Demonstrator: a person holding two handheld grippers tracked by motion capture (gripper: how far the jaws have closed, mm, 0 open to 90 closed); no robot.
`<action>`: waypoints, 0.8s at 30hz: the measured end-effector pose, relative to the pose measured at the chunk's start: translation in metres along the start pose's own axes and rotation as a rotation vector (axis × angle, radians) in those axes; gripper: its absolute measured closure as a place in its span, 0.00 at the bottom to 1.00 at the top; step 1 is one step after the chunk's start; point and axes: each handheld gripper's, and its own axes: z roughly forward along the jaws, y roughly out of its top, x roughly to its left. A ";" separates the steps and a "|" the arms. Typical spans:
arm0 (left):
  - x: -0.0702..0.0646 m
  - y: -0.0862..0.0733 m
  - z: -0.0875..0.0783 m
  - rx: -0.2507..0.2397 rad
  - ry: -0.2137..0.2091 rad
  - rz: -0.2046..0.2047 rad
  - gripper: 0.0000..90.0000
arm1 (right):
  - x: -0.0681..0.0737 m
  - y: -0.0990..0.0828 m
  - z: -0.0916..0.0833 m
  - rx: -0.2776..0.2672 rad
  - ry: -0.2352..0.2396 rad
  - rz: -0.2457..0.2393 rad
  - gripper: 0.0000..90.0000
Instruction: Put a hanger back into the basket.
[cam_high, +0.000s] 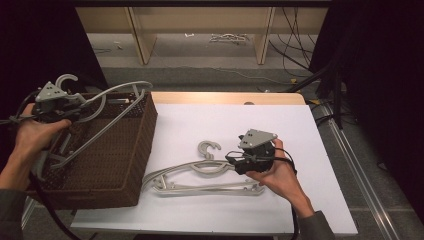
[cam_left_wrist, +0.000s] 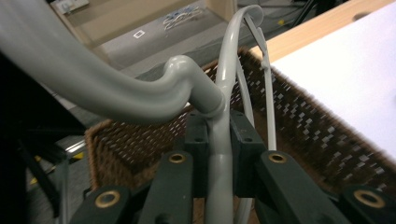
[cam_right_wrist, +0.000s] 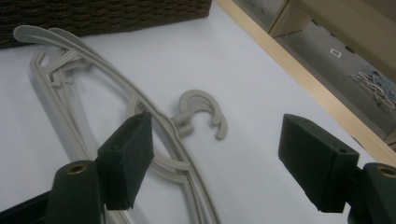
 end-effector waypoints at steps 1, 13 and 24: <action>0.001 -0.002 0.001 0.006 -0.001 -0.002 0.89 | 0.000 0.000 0.000 0.001 0.000 -0.001 0.31; 0.011 -0.021 0.007 0.096 -0.017 0.026 0.89 | 0.000 -0.001 0.001 0.004 0.001 0.007 0.31; 0.012 -0.040 0.014 0.145 -0.064 -0.013 0.89 | -0.001 -0.002 0.002 0.013 0.003 0.005 0.31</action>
